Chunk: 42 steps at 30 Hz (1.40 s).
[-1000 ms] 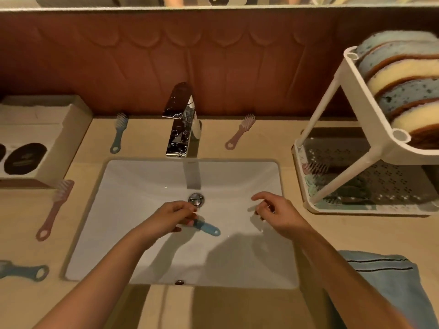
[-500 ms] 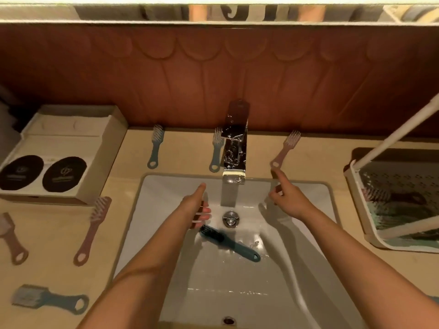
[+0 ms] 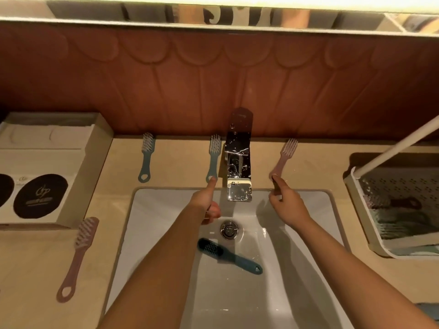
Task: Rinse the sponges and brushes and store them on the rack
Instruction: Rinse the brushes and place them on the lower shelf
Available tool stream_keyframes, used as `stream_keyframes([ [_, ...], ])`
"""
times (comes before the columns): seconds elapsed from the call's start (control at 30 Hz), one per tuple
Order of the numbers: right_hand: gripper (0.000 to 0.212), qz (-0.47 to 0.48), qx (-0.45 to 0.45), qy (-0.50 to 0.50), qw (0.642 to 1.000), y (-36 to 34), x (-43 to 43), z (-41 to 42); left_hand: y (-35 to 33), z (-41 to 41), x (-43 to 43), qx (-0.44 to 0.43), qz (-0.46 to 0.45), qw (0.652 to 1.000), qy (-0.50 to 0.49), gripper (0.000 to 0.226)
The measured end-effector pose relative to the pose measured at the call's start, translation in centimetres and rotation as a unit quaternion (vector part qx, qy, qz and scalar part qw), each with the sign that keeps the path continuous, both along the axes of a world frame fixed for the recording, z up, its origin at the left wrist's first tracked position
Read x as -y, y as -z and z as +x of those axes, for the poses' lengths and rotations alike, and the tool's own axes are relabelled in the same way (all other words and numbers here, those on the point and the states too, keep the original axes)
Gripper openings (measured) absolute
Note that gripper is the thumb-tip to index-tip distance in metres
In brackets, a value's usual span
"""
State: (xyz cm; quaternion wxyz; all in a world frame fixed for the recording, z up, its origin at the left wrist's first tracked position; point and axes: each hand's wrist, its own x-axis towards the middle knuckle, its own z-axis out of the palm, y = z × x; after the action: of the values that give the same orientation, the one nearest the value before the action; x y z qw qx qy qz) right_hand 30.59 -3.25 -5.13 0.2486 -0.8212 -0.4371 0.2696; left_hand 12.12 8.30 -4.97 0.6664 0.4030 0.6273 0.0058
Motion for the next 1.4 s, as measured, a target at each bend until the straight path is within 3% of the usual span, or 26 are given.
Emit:
stream_keyframes([
  [0.13,0.037,0.056,-0.043,0.052,0.996,0.3,1.1,-1.0,0.4,-0.7,0.4,0.046,-0.005,0.998,-0.036,0.049],
  [0.23,0.021,0.097,-0.068,0.100,0.988,0.3,1.8,-1.7,0.6,-1.5,1.0,0.173,-0.054,0.979,-0.089,0.028],
  [0.33,0.007,0.144,-0.082,0.150,0.975,0.0,2.5,-2.2,0.5,-2.4,1.4,0.295,-0.097,0.944,-0.110,0.036],
  [0.5,0.005,0.189,-0.087,0.170,0.963,-0.8,4.0,-3.2,0.0,-3.5,3.1,0.338,-0.099,0.929,-0.115,0.041],
  [0.77,0.017,0.237,-0.127,0.175,0.947,-3.5,8.2,-4.9,-2.3,-6.6,8.0,0.349,-0.115,0.928,-0.066,0.038],
  [0.87,0.015,0.240,-0.143,0.165,0.946,-4.3,10.7,-5.3,-2.8,-7.1,10.3,0.287,-0.077,0.954,-0.025,0.024],
  [1.0,0.023,0.234,-0.160,0.140,0.949,-5.1,14.5,-5.6,-3.1,-6.9,13.6,0.260,-0.066,0.963,-0.031,0.004],
  [1.17,0.031,0.195,-0.185,0.143,0.952,-5.3,19.0,-4.4,-2.7,-4.8,17.4,0.224,-0.026,0.970,-0.093,0.016],
  [1.4,0.023,0.149,-0.235,0.155,0.948,-6.8,23.7,-0.9,-3.3,-0.3,22.3,0.222,0.027,0.975,-0.005,0.042],
])
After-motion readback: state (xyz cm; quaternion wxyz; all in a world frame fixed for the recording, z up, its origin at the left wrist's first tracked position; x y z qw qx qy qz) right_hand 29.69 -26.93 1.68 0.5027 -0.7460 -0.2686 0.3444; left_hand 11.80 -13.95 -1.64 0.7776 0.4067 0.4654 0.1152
